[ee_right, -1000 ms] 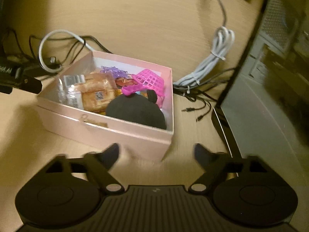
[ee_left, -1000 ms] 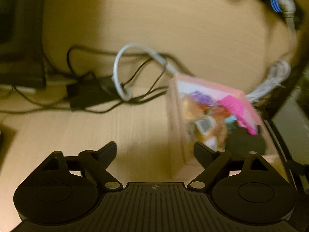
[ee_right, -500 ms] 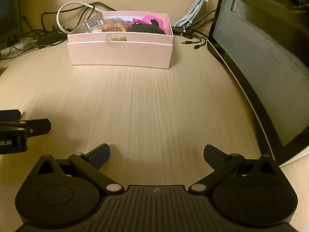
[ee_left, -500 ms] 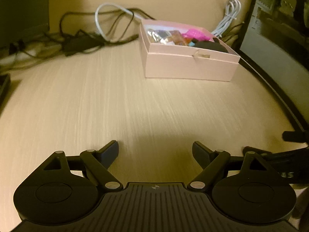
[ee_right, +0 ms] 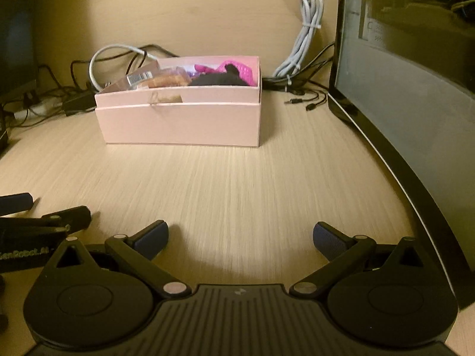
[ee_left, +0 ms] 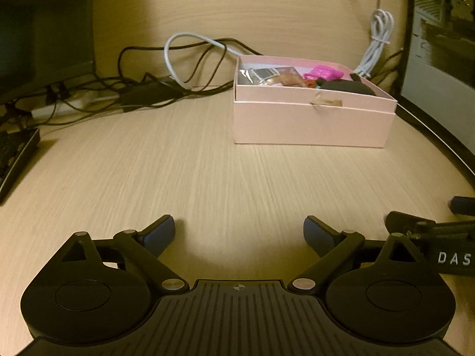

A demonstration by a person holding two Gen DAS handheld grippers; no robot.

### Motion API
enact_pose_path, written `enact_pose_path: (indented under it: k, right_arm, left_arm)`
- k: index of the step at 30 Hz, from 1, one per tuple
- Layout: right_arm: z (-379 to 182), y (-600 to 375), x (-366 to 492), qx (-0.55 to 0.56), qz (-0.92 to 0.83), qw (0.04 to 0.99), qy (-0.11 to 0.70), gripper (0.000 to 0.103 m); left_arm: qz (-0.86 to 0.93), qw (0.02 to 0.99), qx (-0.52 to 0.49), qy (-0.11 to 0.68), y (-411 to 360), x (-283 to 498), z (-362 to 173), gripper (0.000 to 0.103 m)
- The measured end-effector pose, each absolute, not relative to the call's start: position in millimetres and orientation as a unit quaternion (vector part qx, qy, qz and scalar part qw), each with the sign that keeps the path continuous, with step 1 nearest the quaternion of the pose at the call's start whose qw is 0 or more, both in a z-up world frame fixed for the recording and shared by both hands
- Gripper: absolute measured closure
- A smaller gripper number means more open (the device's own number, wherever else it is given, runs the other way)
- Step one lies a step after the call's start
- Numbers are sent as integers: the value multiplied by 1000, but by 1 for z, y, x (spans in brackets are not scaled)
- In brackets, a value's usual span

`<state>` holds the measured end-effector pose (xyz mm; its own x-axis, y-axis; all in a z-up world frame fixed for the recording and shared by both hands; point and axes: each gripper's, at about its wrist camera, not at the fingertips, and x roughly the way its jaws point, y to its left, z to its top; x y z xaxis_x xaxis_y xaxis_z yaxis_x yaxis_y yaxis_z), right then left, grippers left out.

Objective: Organize objects

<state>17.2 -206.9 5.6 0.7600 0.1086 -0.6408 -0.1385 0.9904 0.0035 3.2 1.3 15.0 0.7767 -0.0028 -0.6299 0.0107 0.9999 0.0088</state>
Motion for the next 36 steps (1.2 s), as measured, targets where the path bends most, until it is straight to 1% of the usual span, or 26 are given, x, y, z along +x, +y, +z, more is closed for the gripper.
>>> enact_pose_path:
  k: [7, 36]
  right_arm:
    - [4, -207, 29, -20, 66, 938, 340, 0]
    - [4, -206, 27, -20, 65, 938, 339, 0]
  left_arm:
    - [-6, 942, 3, 336, 1, 9, 14, 4]
    - [-6, 942, 3, 336, 1, 10, 13, 4]
